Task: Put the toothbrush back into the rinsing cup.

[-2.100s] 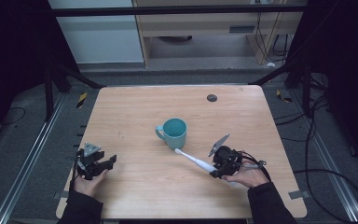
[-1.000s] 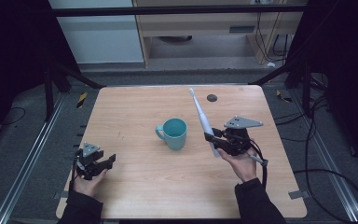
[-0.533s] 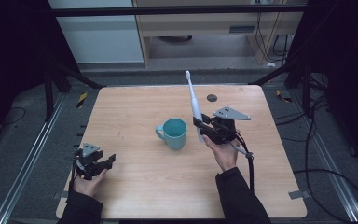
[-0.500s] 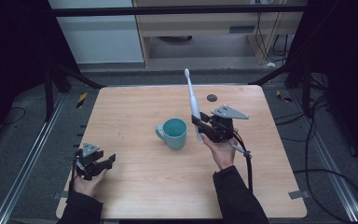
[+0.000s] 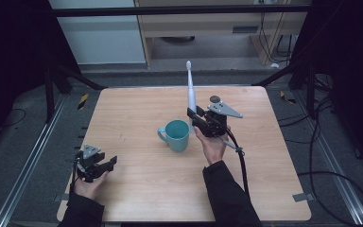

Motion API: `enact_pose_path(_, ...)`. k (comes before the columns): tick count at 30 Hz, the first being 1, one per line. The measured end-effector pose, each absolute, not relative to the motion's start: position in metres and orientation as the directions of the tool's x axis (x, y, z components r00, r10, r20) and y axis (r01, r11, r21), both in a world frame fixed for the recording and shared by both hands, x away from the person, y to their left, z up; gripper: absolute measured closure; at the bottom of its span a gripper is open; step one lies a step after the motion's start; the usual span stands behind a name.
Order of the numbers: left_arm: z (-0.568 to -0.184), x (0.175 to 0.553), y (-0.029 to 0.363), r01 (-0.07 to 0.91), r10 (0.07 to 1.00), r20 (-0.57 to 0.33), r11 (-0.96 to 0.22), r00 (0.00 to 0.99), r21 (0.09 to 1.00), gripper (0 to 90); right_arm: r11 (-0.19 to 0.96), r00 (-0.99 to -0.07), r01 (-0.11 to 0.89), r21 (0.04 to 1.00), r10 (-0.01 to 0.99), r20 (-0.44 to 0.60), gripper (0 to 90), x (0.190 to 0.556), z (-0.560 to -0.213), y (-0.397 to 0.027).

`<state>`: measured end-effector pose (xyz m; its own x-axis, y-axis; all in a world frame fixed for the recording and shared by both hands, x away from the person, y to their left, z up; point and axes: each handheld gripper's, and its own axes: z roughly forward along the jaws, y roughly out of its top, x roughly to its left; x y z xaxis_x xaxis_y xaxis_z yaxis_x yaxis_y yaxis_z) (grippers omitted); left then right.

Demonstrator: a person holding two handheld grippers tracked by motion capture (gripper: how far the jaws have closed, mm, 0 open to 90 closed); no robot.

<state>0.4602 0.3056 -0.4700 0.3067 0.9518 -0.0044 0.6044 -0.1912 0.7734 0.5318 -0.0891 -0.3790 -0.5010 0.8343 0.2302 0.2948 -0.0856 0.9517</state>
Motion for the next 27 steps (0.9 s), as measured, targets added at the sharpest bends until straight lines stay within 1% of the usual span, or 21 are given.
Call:
enact_pose_path(17,-0.470,0.460,0.306,0.604,0.952,-0.011,-0.186,0.307,0.775,44.7,-0.122,-0.470,0.304,0.945,0.844,0.260,66.2,0.551,-0.398,-0.057)
enact_pose_path(22,-0.469,0.460,0.307,0.601,0.953,-0.011,-0.182,0.303,0.778,44.8,-0.105,-0.469,0.313,0.944,0.847,0.250,66.1,0.553,-0.405,-0.047)
enact_pose_path(27,-0.468,0.459,0.307,0.596,0.953,-0.009,-0.182,0.302,0.782,44.8,-0.054,-0.468,0.335,0.941,0.857,0.216,66.1,0.554,-0.413,-0.037)
